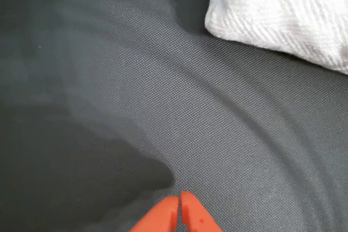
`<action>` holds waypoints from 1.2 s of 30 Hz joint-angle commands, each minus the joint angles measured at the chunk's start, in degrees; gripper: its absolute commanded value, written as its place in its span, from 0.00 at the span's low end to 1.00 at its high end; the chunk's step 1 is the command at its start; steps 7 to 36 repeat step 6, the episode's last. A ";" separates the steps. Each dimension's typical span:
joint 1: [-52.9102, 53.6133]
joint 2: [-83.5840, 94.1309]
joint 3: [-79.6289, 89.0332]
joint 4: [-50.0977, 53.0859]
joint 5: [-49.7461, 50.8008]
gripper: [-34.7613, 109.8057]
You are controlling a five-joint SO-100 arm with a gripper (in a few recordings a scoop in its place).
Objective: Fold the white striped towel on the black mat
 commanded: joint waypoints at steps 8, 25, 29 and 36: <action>0.09 1.32 1.23 1.32 -0.53 0.24; 0.09 1.32 1.23 1.32 -0.53 0.24; 0.09 1.32 1.23 1.32 -0.53 0.24; 0.09 1.32 1.23 1.32 -0.53 0.24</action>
